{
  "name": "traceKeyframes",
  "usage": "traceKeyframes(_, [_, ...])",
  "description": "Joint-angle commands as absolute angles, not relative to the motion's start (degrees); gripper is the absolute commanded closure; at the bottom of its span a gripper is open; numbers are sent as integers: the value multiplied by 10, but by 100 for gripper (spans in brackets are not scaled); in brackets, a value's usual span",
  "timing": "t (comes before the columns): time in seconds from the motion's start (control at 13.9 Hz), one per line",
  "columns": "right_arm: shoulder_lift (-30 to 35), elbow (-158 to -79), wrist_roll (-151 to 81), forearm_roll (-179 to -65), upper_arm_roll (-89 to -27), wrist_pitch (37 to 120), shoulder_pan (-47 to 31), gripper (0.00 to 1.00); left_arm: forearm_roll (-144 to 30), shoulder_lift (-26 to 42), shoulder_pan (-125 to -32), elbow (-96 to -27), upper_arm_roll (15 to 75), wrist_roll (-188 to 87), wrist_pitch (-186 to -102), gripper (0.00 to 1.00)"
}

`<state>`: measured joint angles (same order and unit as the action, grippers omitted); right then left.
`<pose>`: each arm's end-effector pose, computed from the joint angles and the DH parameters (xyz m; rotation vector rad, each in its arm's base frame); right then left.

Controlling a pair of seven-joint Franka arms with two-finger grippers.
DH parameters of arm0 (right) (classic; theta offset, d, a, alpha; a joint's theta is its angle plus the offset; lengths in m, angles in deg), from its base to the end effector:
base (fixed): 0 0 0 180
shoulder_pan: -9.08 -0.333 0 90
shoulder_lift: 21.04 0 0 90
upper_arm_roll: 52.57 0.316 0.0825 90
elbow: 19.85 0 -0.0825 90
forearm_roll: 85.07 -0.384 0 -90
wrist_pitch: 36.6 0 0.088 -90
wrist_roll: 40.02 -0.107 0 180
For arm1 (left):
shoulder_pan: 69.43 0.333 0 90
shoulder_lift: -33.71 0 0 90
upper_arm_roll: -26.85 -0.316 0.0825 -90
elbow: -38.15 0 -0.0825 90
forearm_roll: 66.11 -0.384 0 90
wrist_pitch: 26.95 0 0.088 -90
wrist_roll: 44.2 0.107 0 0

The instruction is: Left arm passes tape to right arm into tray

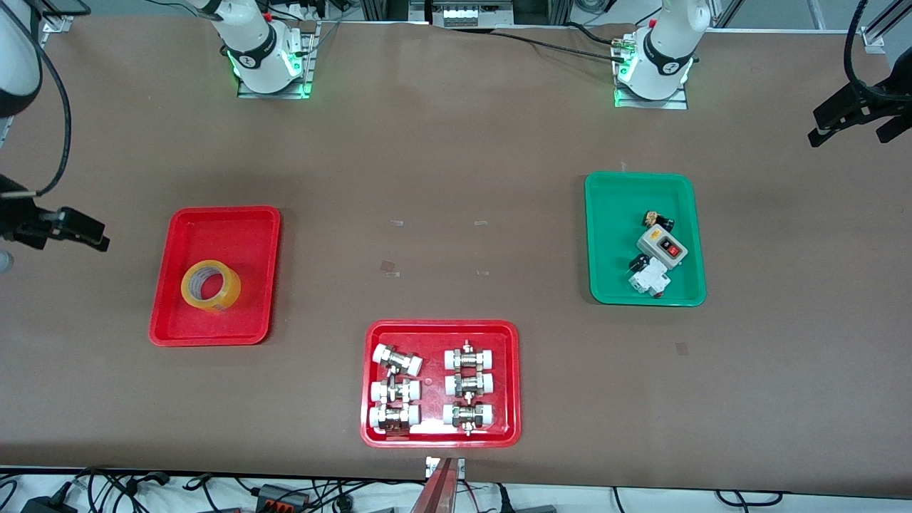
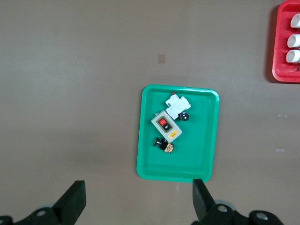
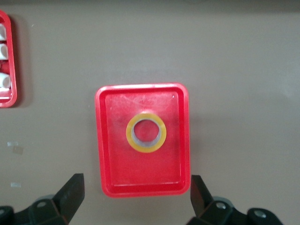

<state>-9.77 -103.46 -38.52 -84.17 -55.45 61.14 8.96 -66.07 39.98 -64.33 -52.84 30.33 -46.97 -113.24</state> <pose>0.6248 -0.0286 0.5740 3.1133 -0.0297 0.0766 0.5131 0.0124 0.6689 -3.1333 -0.1204 -0.0427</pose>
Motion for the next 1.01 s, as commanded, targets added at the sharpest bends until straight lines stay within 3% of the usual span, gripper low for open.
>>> traceKeyframes(0.0, [-183,-1154,-385,-823,-551,650,92,0,-652,398,-637,-525,304,-453,-1133,0])
traceKeyframes(0.36, [-232,-1231,-383,-819,-551,667,92,0,-652,398,-634,-525,304,-453,-1133,0])
traceKeyframes(0.94, [-233,-1228,-368,-826,-549,647,89,0,-652,399,-634,-526,304,-453,-1133,0])
